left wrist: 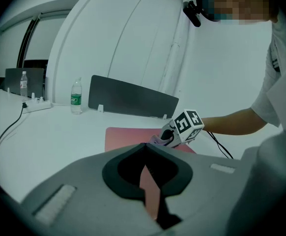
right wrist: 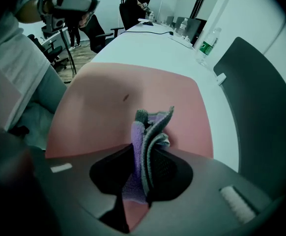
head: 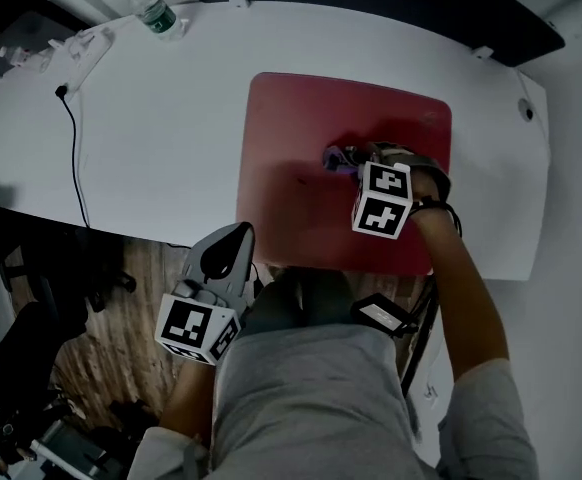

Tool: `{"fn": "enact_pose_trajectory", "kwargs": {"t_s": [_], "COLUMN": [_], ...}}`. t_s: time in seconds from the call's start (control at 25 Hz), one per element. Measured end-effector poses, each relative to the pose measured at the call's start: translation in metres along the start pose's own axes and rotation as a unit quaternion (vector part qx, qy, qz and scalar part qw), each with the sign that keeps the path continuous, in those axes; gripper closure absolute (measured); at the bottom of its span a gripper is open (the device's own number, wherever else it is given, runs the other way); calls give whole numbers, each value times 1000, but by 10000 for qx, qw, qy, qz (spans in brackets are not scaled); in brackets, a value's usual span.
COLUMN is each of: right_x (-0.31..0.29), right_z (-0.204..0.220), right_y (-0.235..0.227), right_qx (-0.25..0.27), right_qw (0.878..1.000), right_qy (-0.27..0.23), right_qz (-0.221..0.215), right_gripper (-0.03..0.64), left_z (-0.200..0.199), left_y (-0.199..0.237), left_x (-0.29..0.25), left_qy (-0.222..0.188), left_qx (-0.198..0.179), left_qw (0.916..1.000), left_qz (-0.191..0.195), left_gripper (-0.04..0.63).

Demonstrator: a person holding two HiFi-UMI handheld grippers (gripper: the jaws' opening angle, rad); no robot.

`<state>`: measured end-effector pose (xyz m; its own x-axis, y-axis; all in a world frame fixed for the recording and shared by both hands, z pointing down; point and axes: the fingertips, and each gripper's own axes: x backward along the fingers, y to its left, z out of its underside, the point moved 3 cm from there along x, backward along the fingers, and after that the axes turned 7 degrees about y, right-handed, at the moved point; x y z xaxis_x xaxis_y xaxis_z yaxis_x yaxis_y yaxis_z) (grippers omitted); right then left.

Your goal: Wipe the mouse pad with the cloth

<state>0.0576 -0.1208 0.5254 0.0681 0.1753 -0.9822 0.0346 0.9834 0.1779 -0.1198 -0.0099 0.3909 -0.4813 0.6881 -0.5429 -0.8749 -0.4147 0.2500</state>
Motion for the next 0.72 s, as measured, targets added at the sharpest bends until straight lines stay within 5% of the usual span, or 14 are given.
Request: {"fn": "enact_pose_trajectory", "kwargs": {"t_s": [0.72], "right_x": [23], "right_z": [-23], "right_y": [181], "right_qx": [-267], "right_qw": [9991], "right_qy": [73], "right_qz": [-311], "right_gripper": [526], "left_z": [70], "left_y": [-46], "left_x": [71], "left_qy": [-7], "left_qx": [-356], "left_qw": [9964], "left_qz": [774], "left_gripper": [575]}}
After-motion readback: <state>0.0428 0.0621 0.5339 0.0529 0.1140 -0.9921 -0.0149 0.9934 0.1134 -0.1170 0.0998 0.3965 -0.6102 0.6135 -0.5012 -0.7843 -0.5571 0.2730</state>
